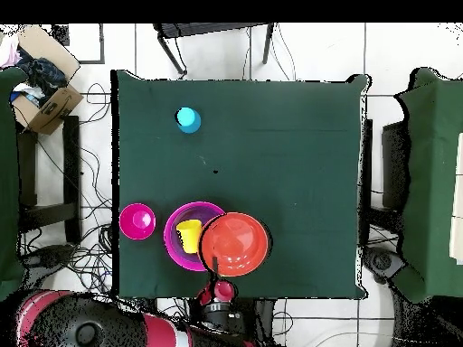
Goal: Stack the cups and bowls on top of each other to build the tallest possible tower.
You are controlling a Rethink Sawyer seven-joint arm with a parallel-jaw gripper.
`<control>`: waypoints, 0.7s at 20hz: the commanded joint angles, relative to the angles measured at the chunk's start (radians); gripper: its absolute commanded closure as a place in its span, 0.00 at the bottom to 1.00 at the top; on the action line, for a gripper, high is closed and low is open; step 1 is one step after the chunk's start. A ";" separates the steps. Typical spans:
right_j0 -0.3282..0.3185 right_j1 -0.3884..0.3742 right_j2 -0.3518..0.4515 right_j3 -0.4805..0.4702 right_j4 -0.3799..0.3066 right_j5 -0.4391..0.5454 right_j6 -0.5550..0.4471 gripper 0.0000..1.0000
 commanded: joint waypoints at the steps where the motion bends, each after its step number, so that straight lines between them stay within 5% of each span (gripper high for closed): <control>1: 0.025 -0.003 0.202 -0.020 -0.130 0.305 0.219 1.00; 14: 0.045 -0.023 0.239 -0.035 -0.165 0.373 0.278 1.00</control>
